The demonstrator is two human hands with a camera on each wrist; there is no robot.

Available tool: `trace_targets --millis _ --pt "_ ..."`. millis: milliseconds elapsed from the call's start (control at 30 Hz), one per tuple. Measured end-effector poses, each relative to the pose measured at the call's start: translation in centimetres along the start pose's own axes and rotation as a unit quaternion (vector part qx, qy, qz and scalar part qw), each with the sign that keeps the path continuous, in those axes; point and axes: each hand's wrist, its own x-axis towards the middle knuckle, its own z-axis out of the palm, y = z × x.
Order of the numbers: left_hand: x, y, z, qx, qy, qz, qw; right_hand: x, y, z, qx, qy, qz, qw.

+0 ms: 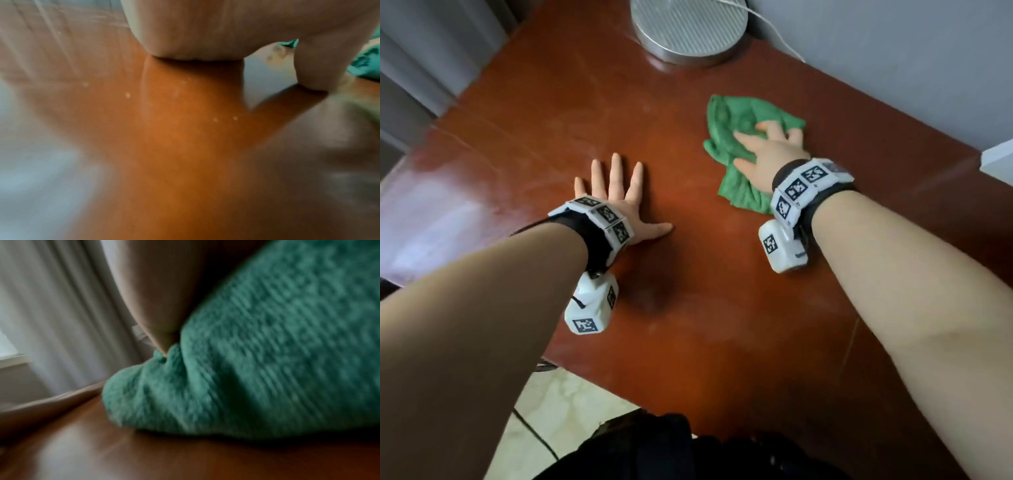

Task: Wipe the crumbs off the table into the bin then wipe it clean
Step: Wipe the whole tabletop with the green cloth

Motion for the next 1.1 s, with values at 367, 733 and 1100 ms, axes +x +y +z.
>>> trace_targets --millis 367,733,1100 --pt "0.1 -0.1 -0.6 0.017 -0.027 0.012 0.999 0.7 4.1 -3.6 -0.023 0.05 0.003 0.998" --pt "-0.1 -0.2 -0.4 0.008 -0.011 0.012 1.0 -6.0 -1.5 1.8 0.026 -0.053 -0.182 0.982" --pt "-0.8 -0.3 -0.3 -0.012 0.003 0.02 1.0 -4.5 5.5 -0.1 -0.008 0.01 0.117 0.993"
